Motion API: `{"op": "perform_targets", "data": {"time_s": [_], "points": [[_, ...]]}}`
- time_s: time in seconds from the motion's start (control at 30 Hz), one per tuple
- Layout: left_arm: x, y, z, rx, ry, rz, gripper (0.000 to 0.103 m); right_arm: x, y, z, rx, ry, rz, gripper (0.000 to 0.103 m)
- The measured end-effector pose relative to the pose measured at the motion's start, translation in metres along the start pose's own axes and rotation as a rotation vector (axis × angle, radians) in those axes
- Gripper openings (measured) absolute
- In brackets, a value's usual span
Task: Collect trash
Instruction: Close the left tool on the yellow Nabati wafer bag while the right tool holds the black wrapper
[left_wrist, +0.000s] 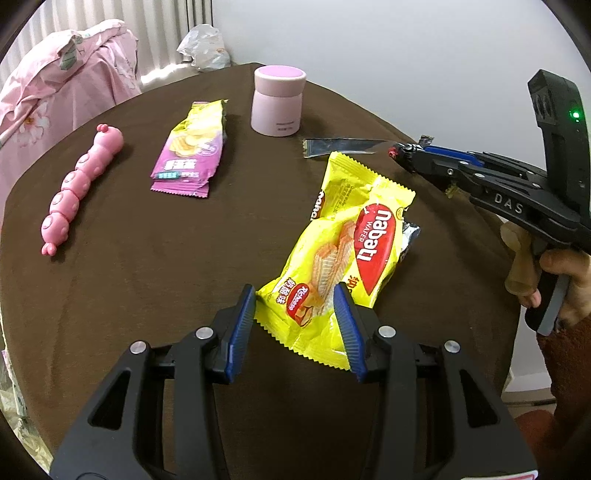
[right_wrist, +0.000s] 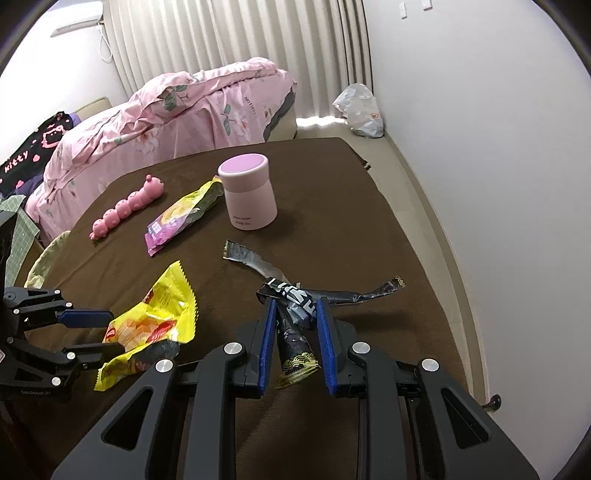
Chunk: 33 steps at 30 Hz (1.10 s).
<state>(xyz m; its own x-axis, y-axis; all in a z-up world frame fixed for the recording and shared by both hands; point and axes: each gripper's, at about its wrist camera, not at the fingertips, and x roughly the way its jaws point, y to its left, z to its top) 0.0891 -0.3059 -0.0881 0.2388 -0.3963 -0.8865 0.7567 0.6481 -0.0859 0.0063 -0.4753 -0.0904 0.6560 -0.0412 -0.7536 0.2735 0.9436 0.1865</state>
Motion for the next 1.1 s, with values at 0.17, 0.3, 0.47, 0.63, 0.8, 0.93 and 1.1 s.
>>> {"op": "perform_targets", "data": {"time_s": [0.17,0.3,0.47,0.63,0.8,0.93,1.1], "points": [[-0.017,0.004,0.002,-0.002,-0.069,-0.085,0.05,0.0,-0.004,0.0,0.016,-0.005,-0.006,0.022],[-0.028,0.016,0.003,0.005,-0.112,-0.125,0.065,-0.003,-0.003,0.001,0.011,-0.022,-0.006,0.022],[-0.005,0.015,0.001,-0.016,-0.044,-0.118,0.065,-0.003,-0.004,-0.002,0.017,-0.026,0.003,0.022],[0.006,0.006,0.003,-0.03,-0.044,-0.099,0.033,-0.011,-0.001,-0.002,0.006,-0.041,0.001,0.022],[-0.003,0.017,-0.001,-0.072,-0.068,-0.114,0.015,-0.026,0.008,0.006,-0.018,-0.078,-0.003,0.022],[-0.035,0.031,-0.007,-0.103,-0.153,-0.068,0.015,-0.038,0.025,0.016,-0.06,-0.111,0.018,0.022],[-0.085,0.07,-0.021,-0.201,-0.26,0.034,0.015,-0.055,0.063,0.034,-0.152,-0.164,0.059,0.022]]}}
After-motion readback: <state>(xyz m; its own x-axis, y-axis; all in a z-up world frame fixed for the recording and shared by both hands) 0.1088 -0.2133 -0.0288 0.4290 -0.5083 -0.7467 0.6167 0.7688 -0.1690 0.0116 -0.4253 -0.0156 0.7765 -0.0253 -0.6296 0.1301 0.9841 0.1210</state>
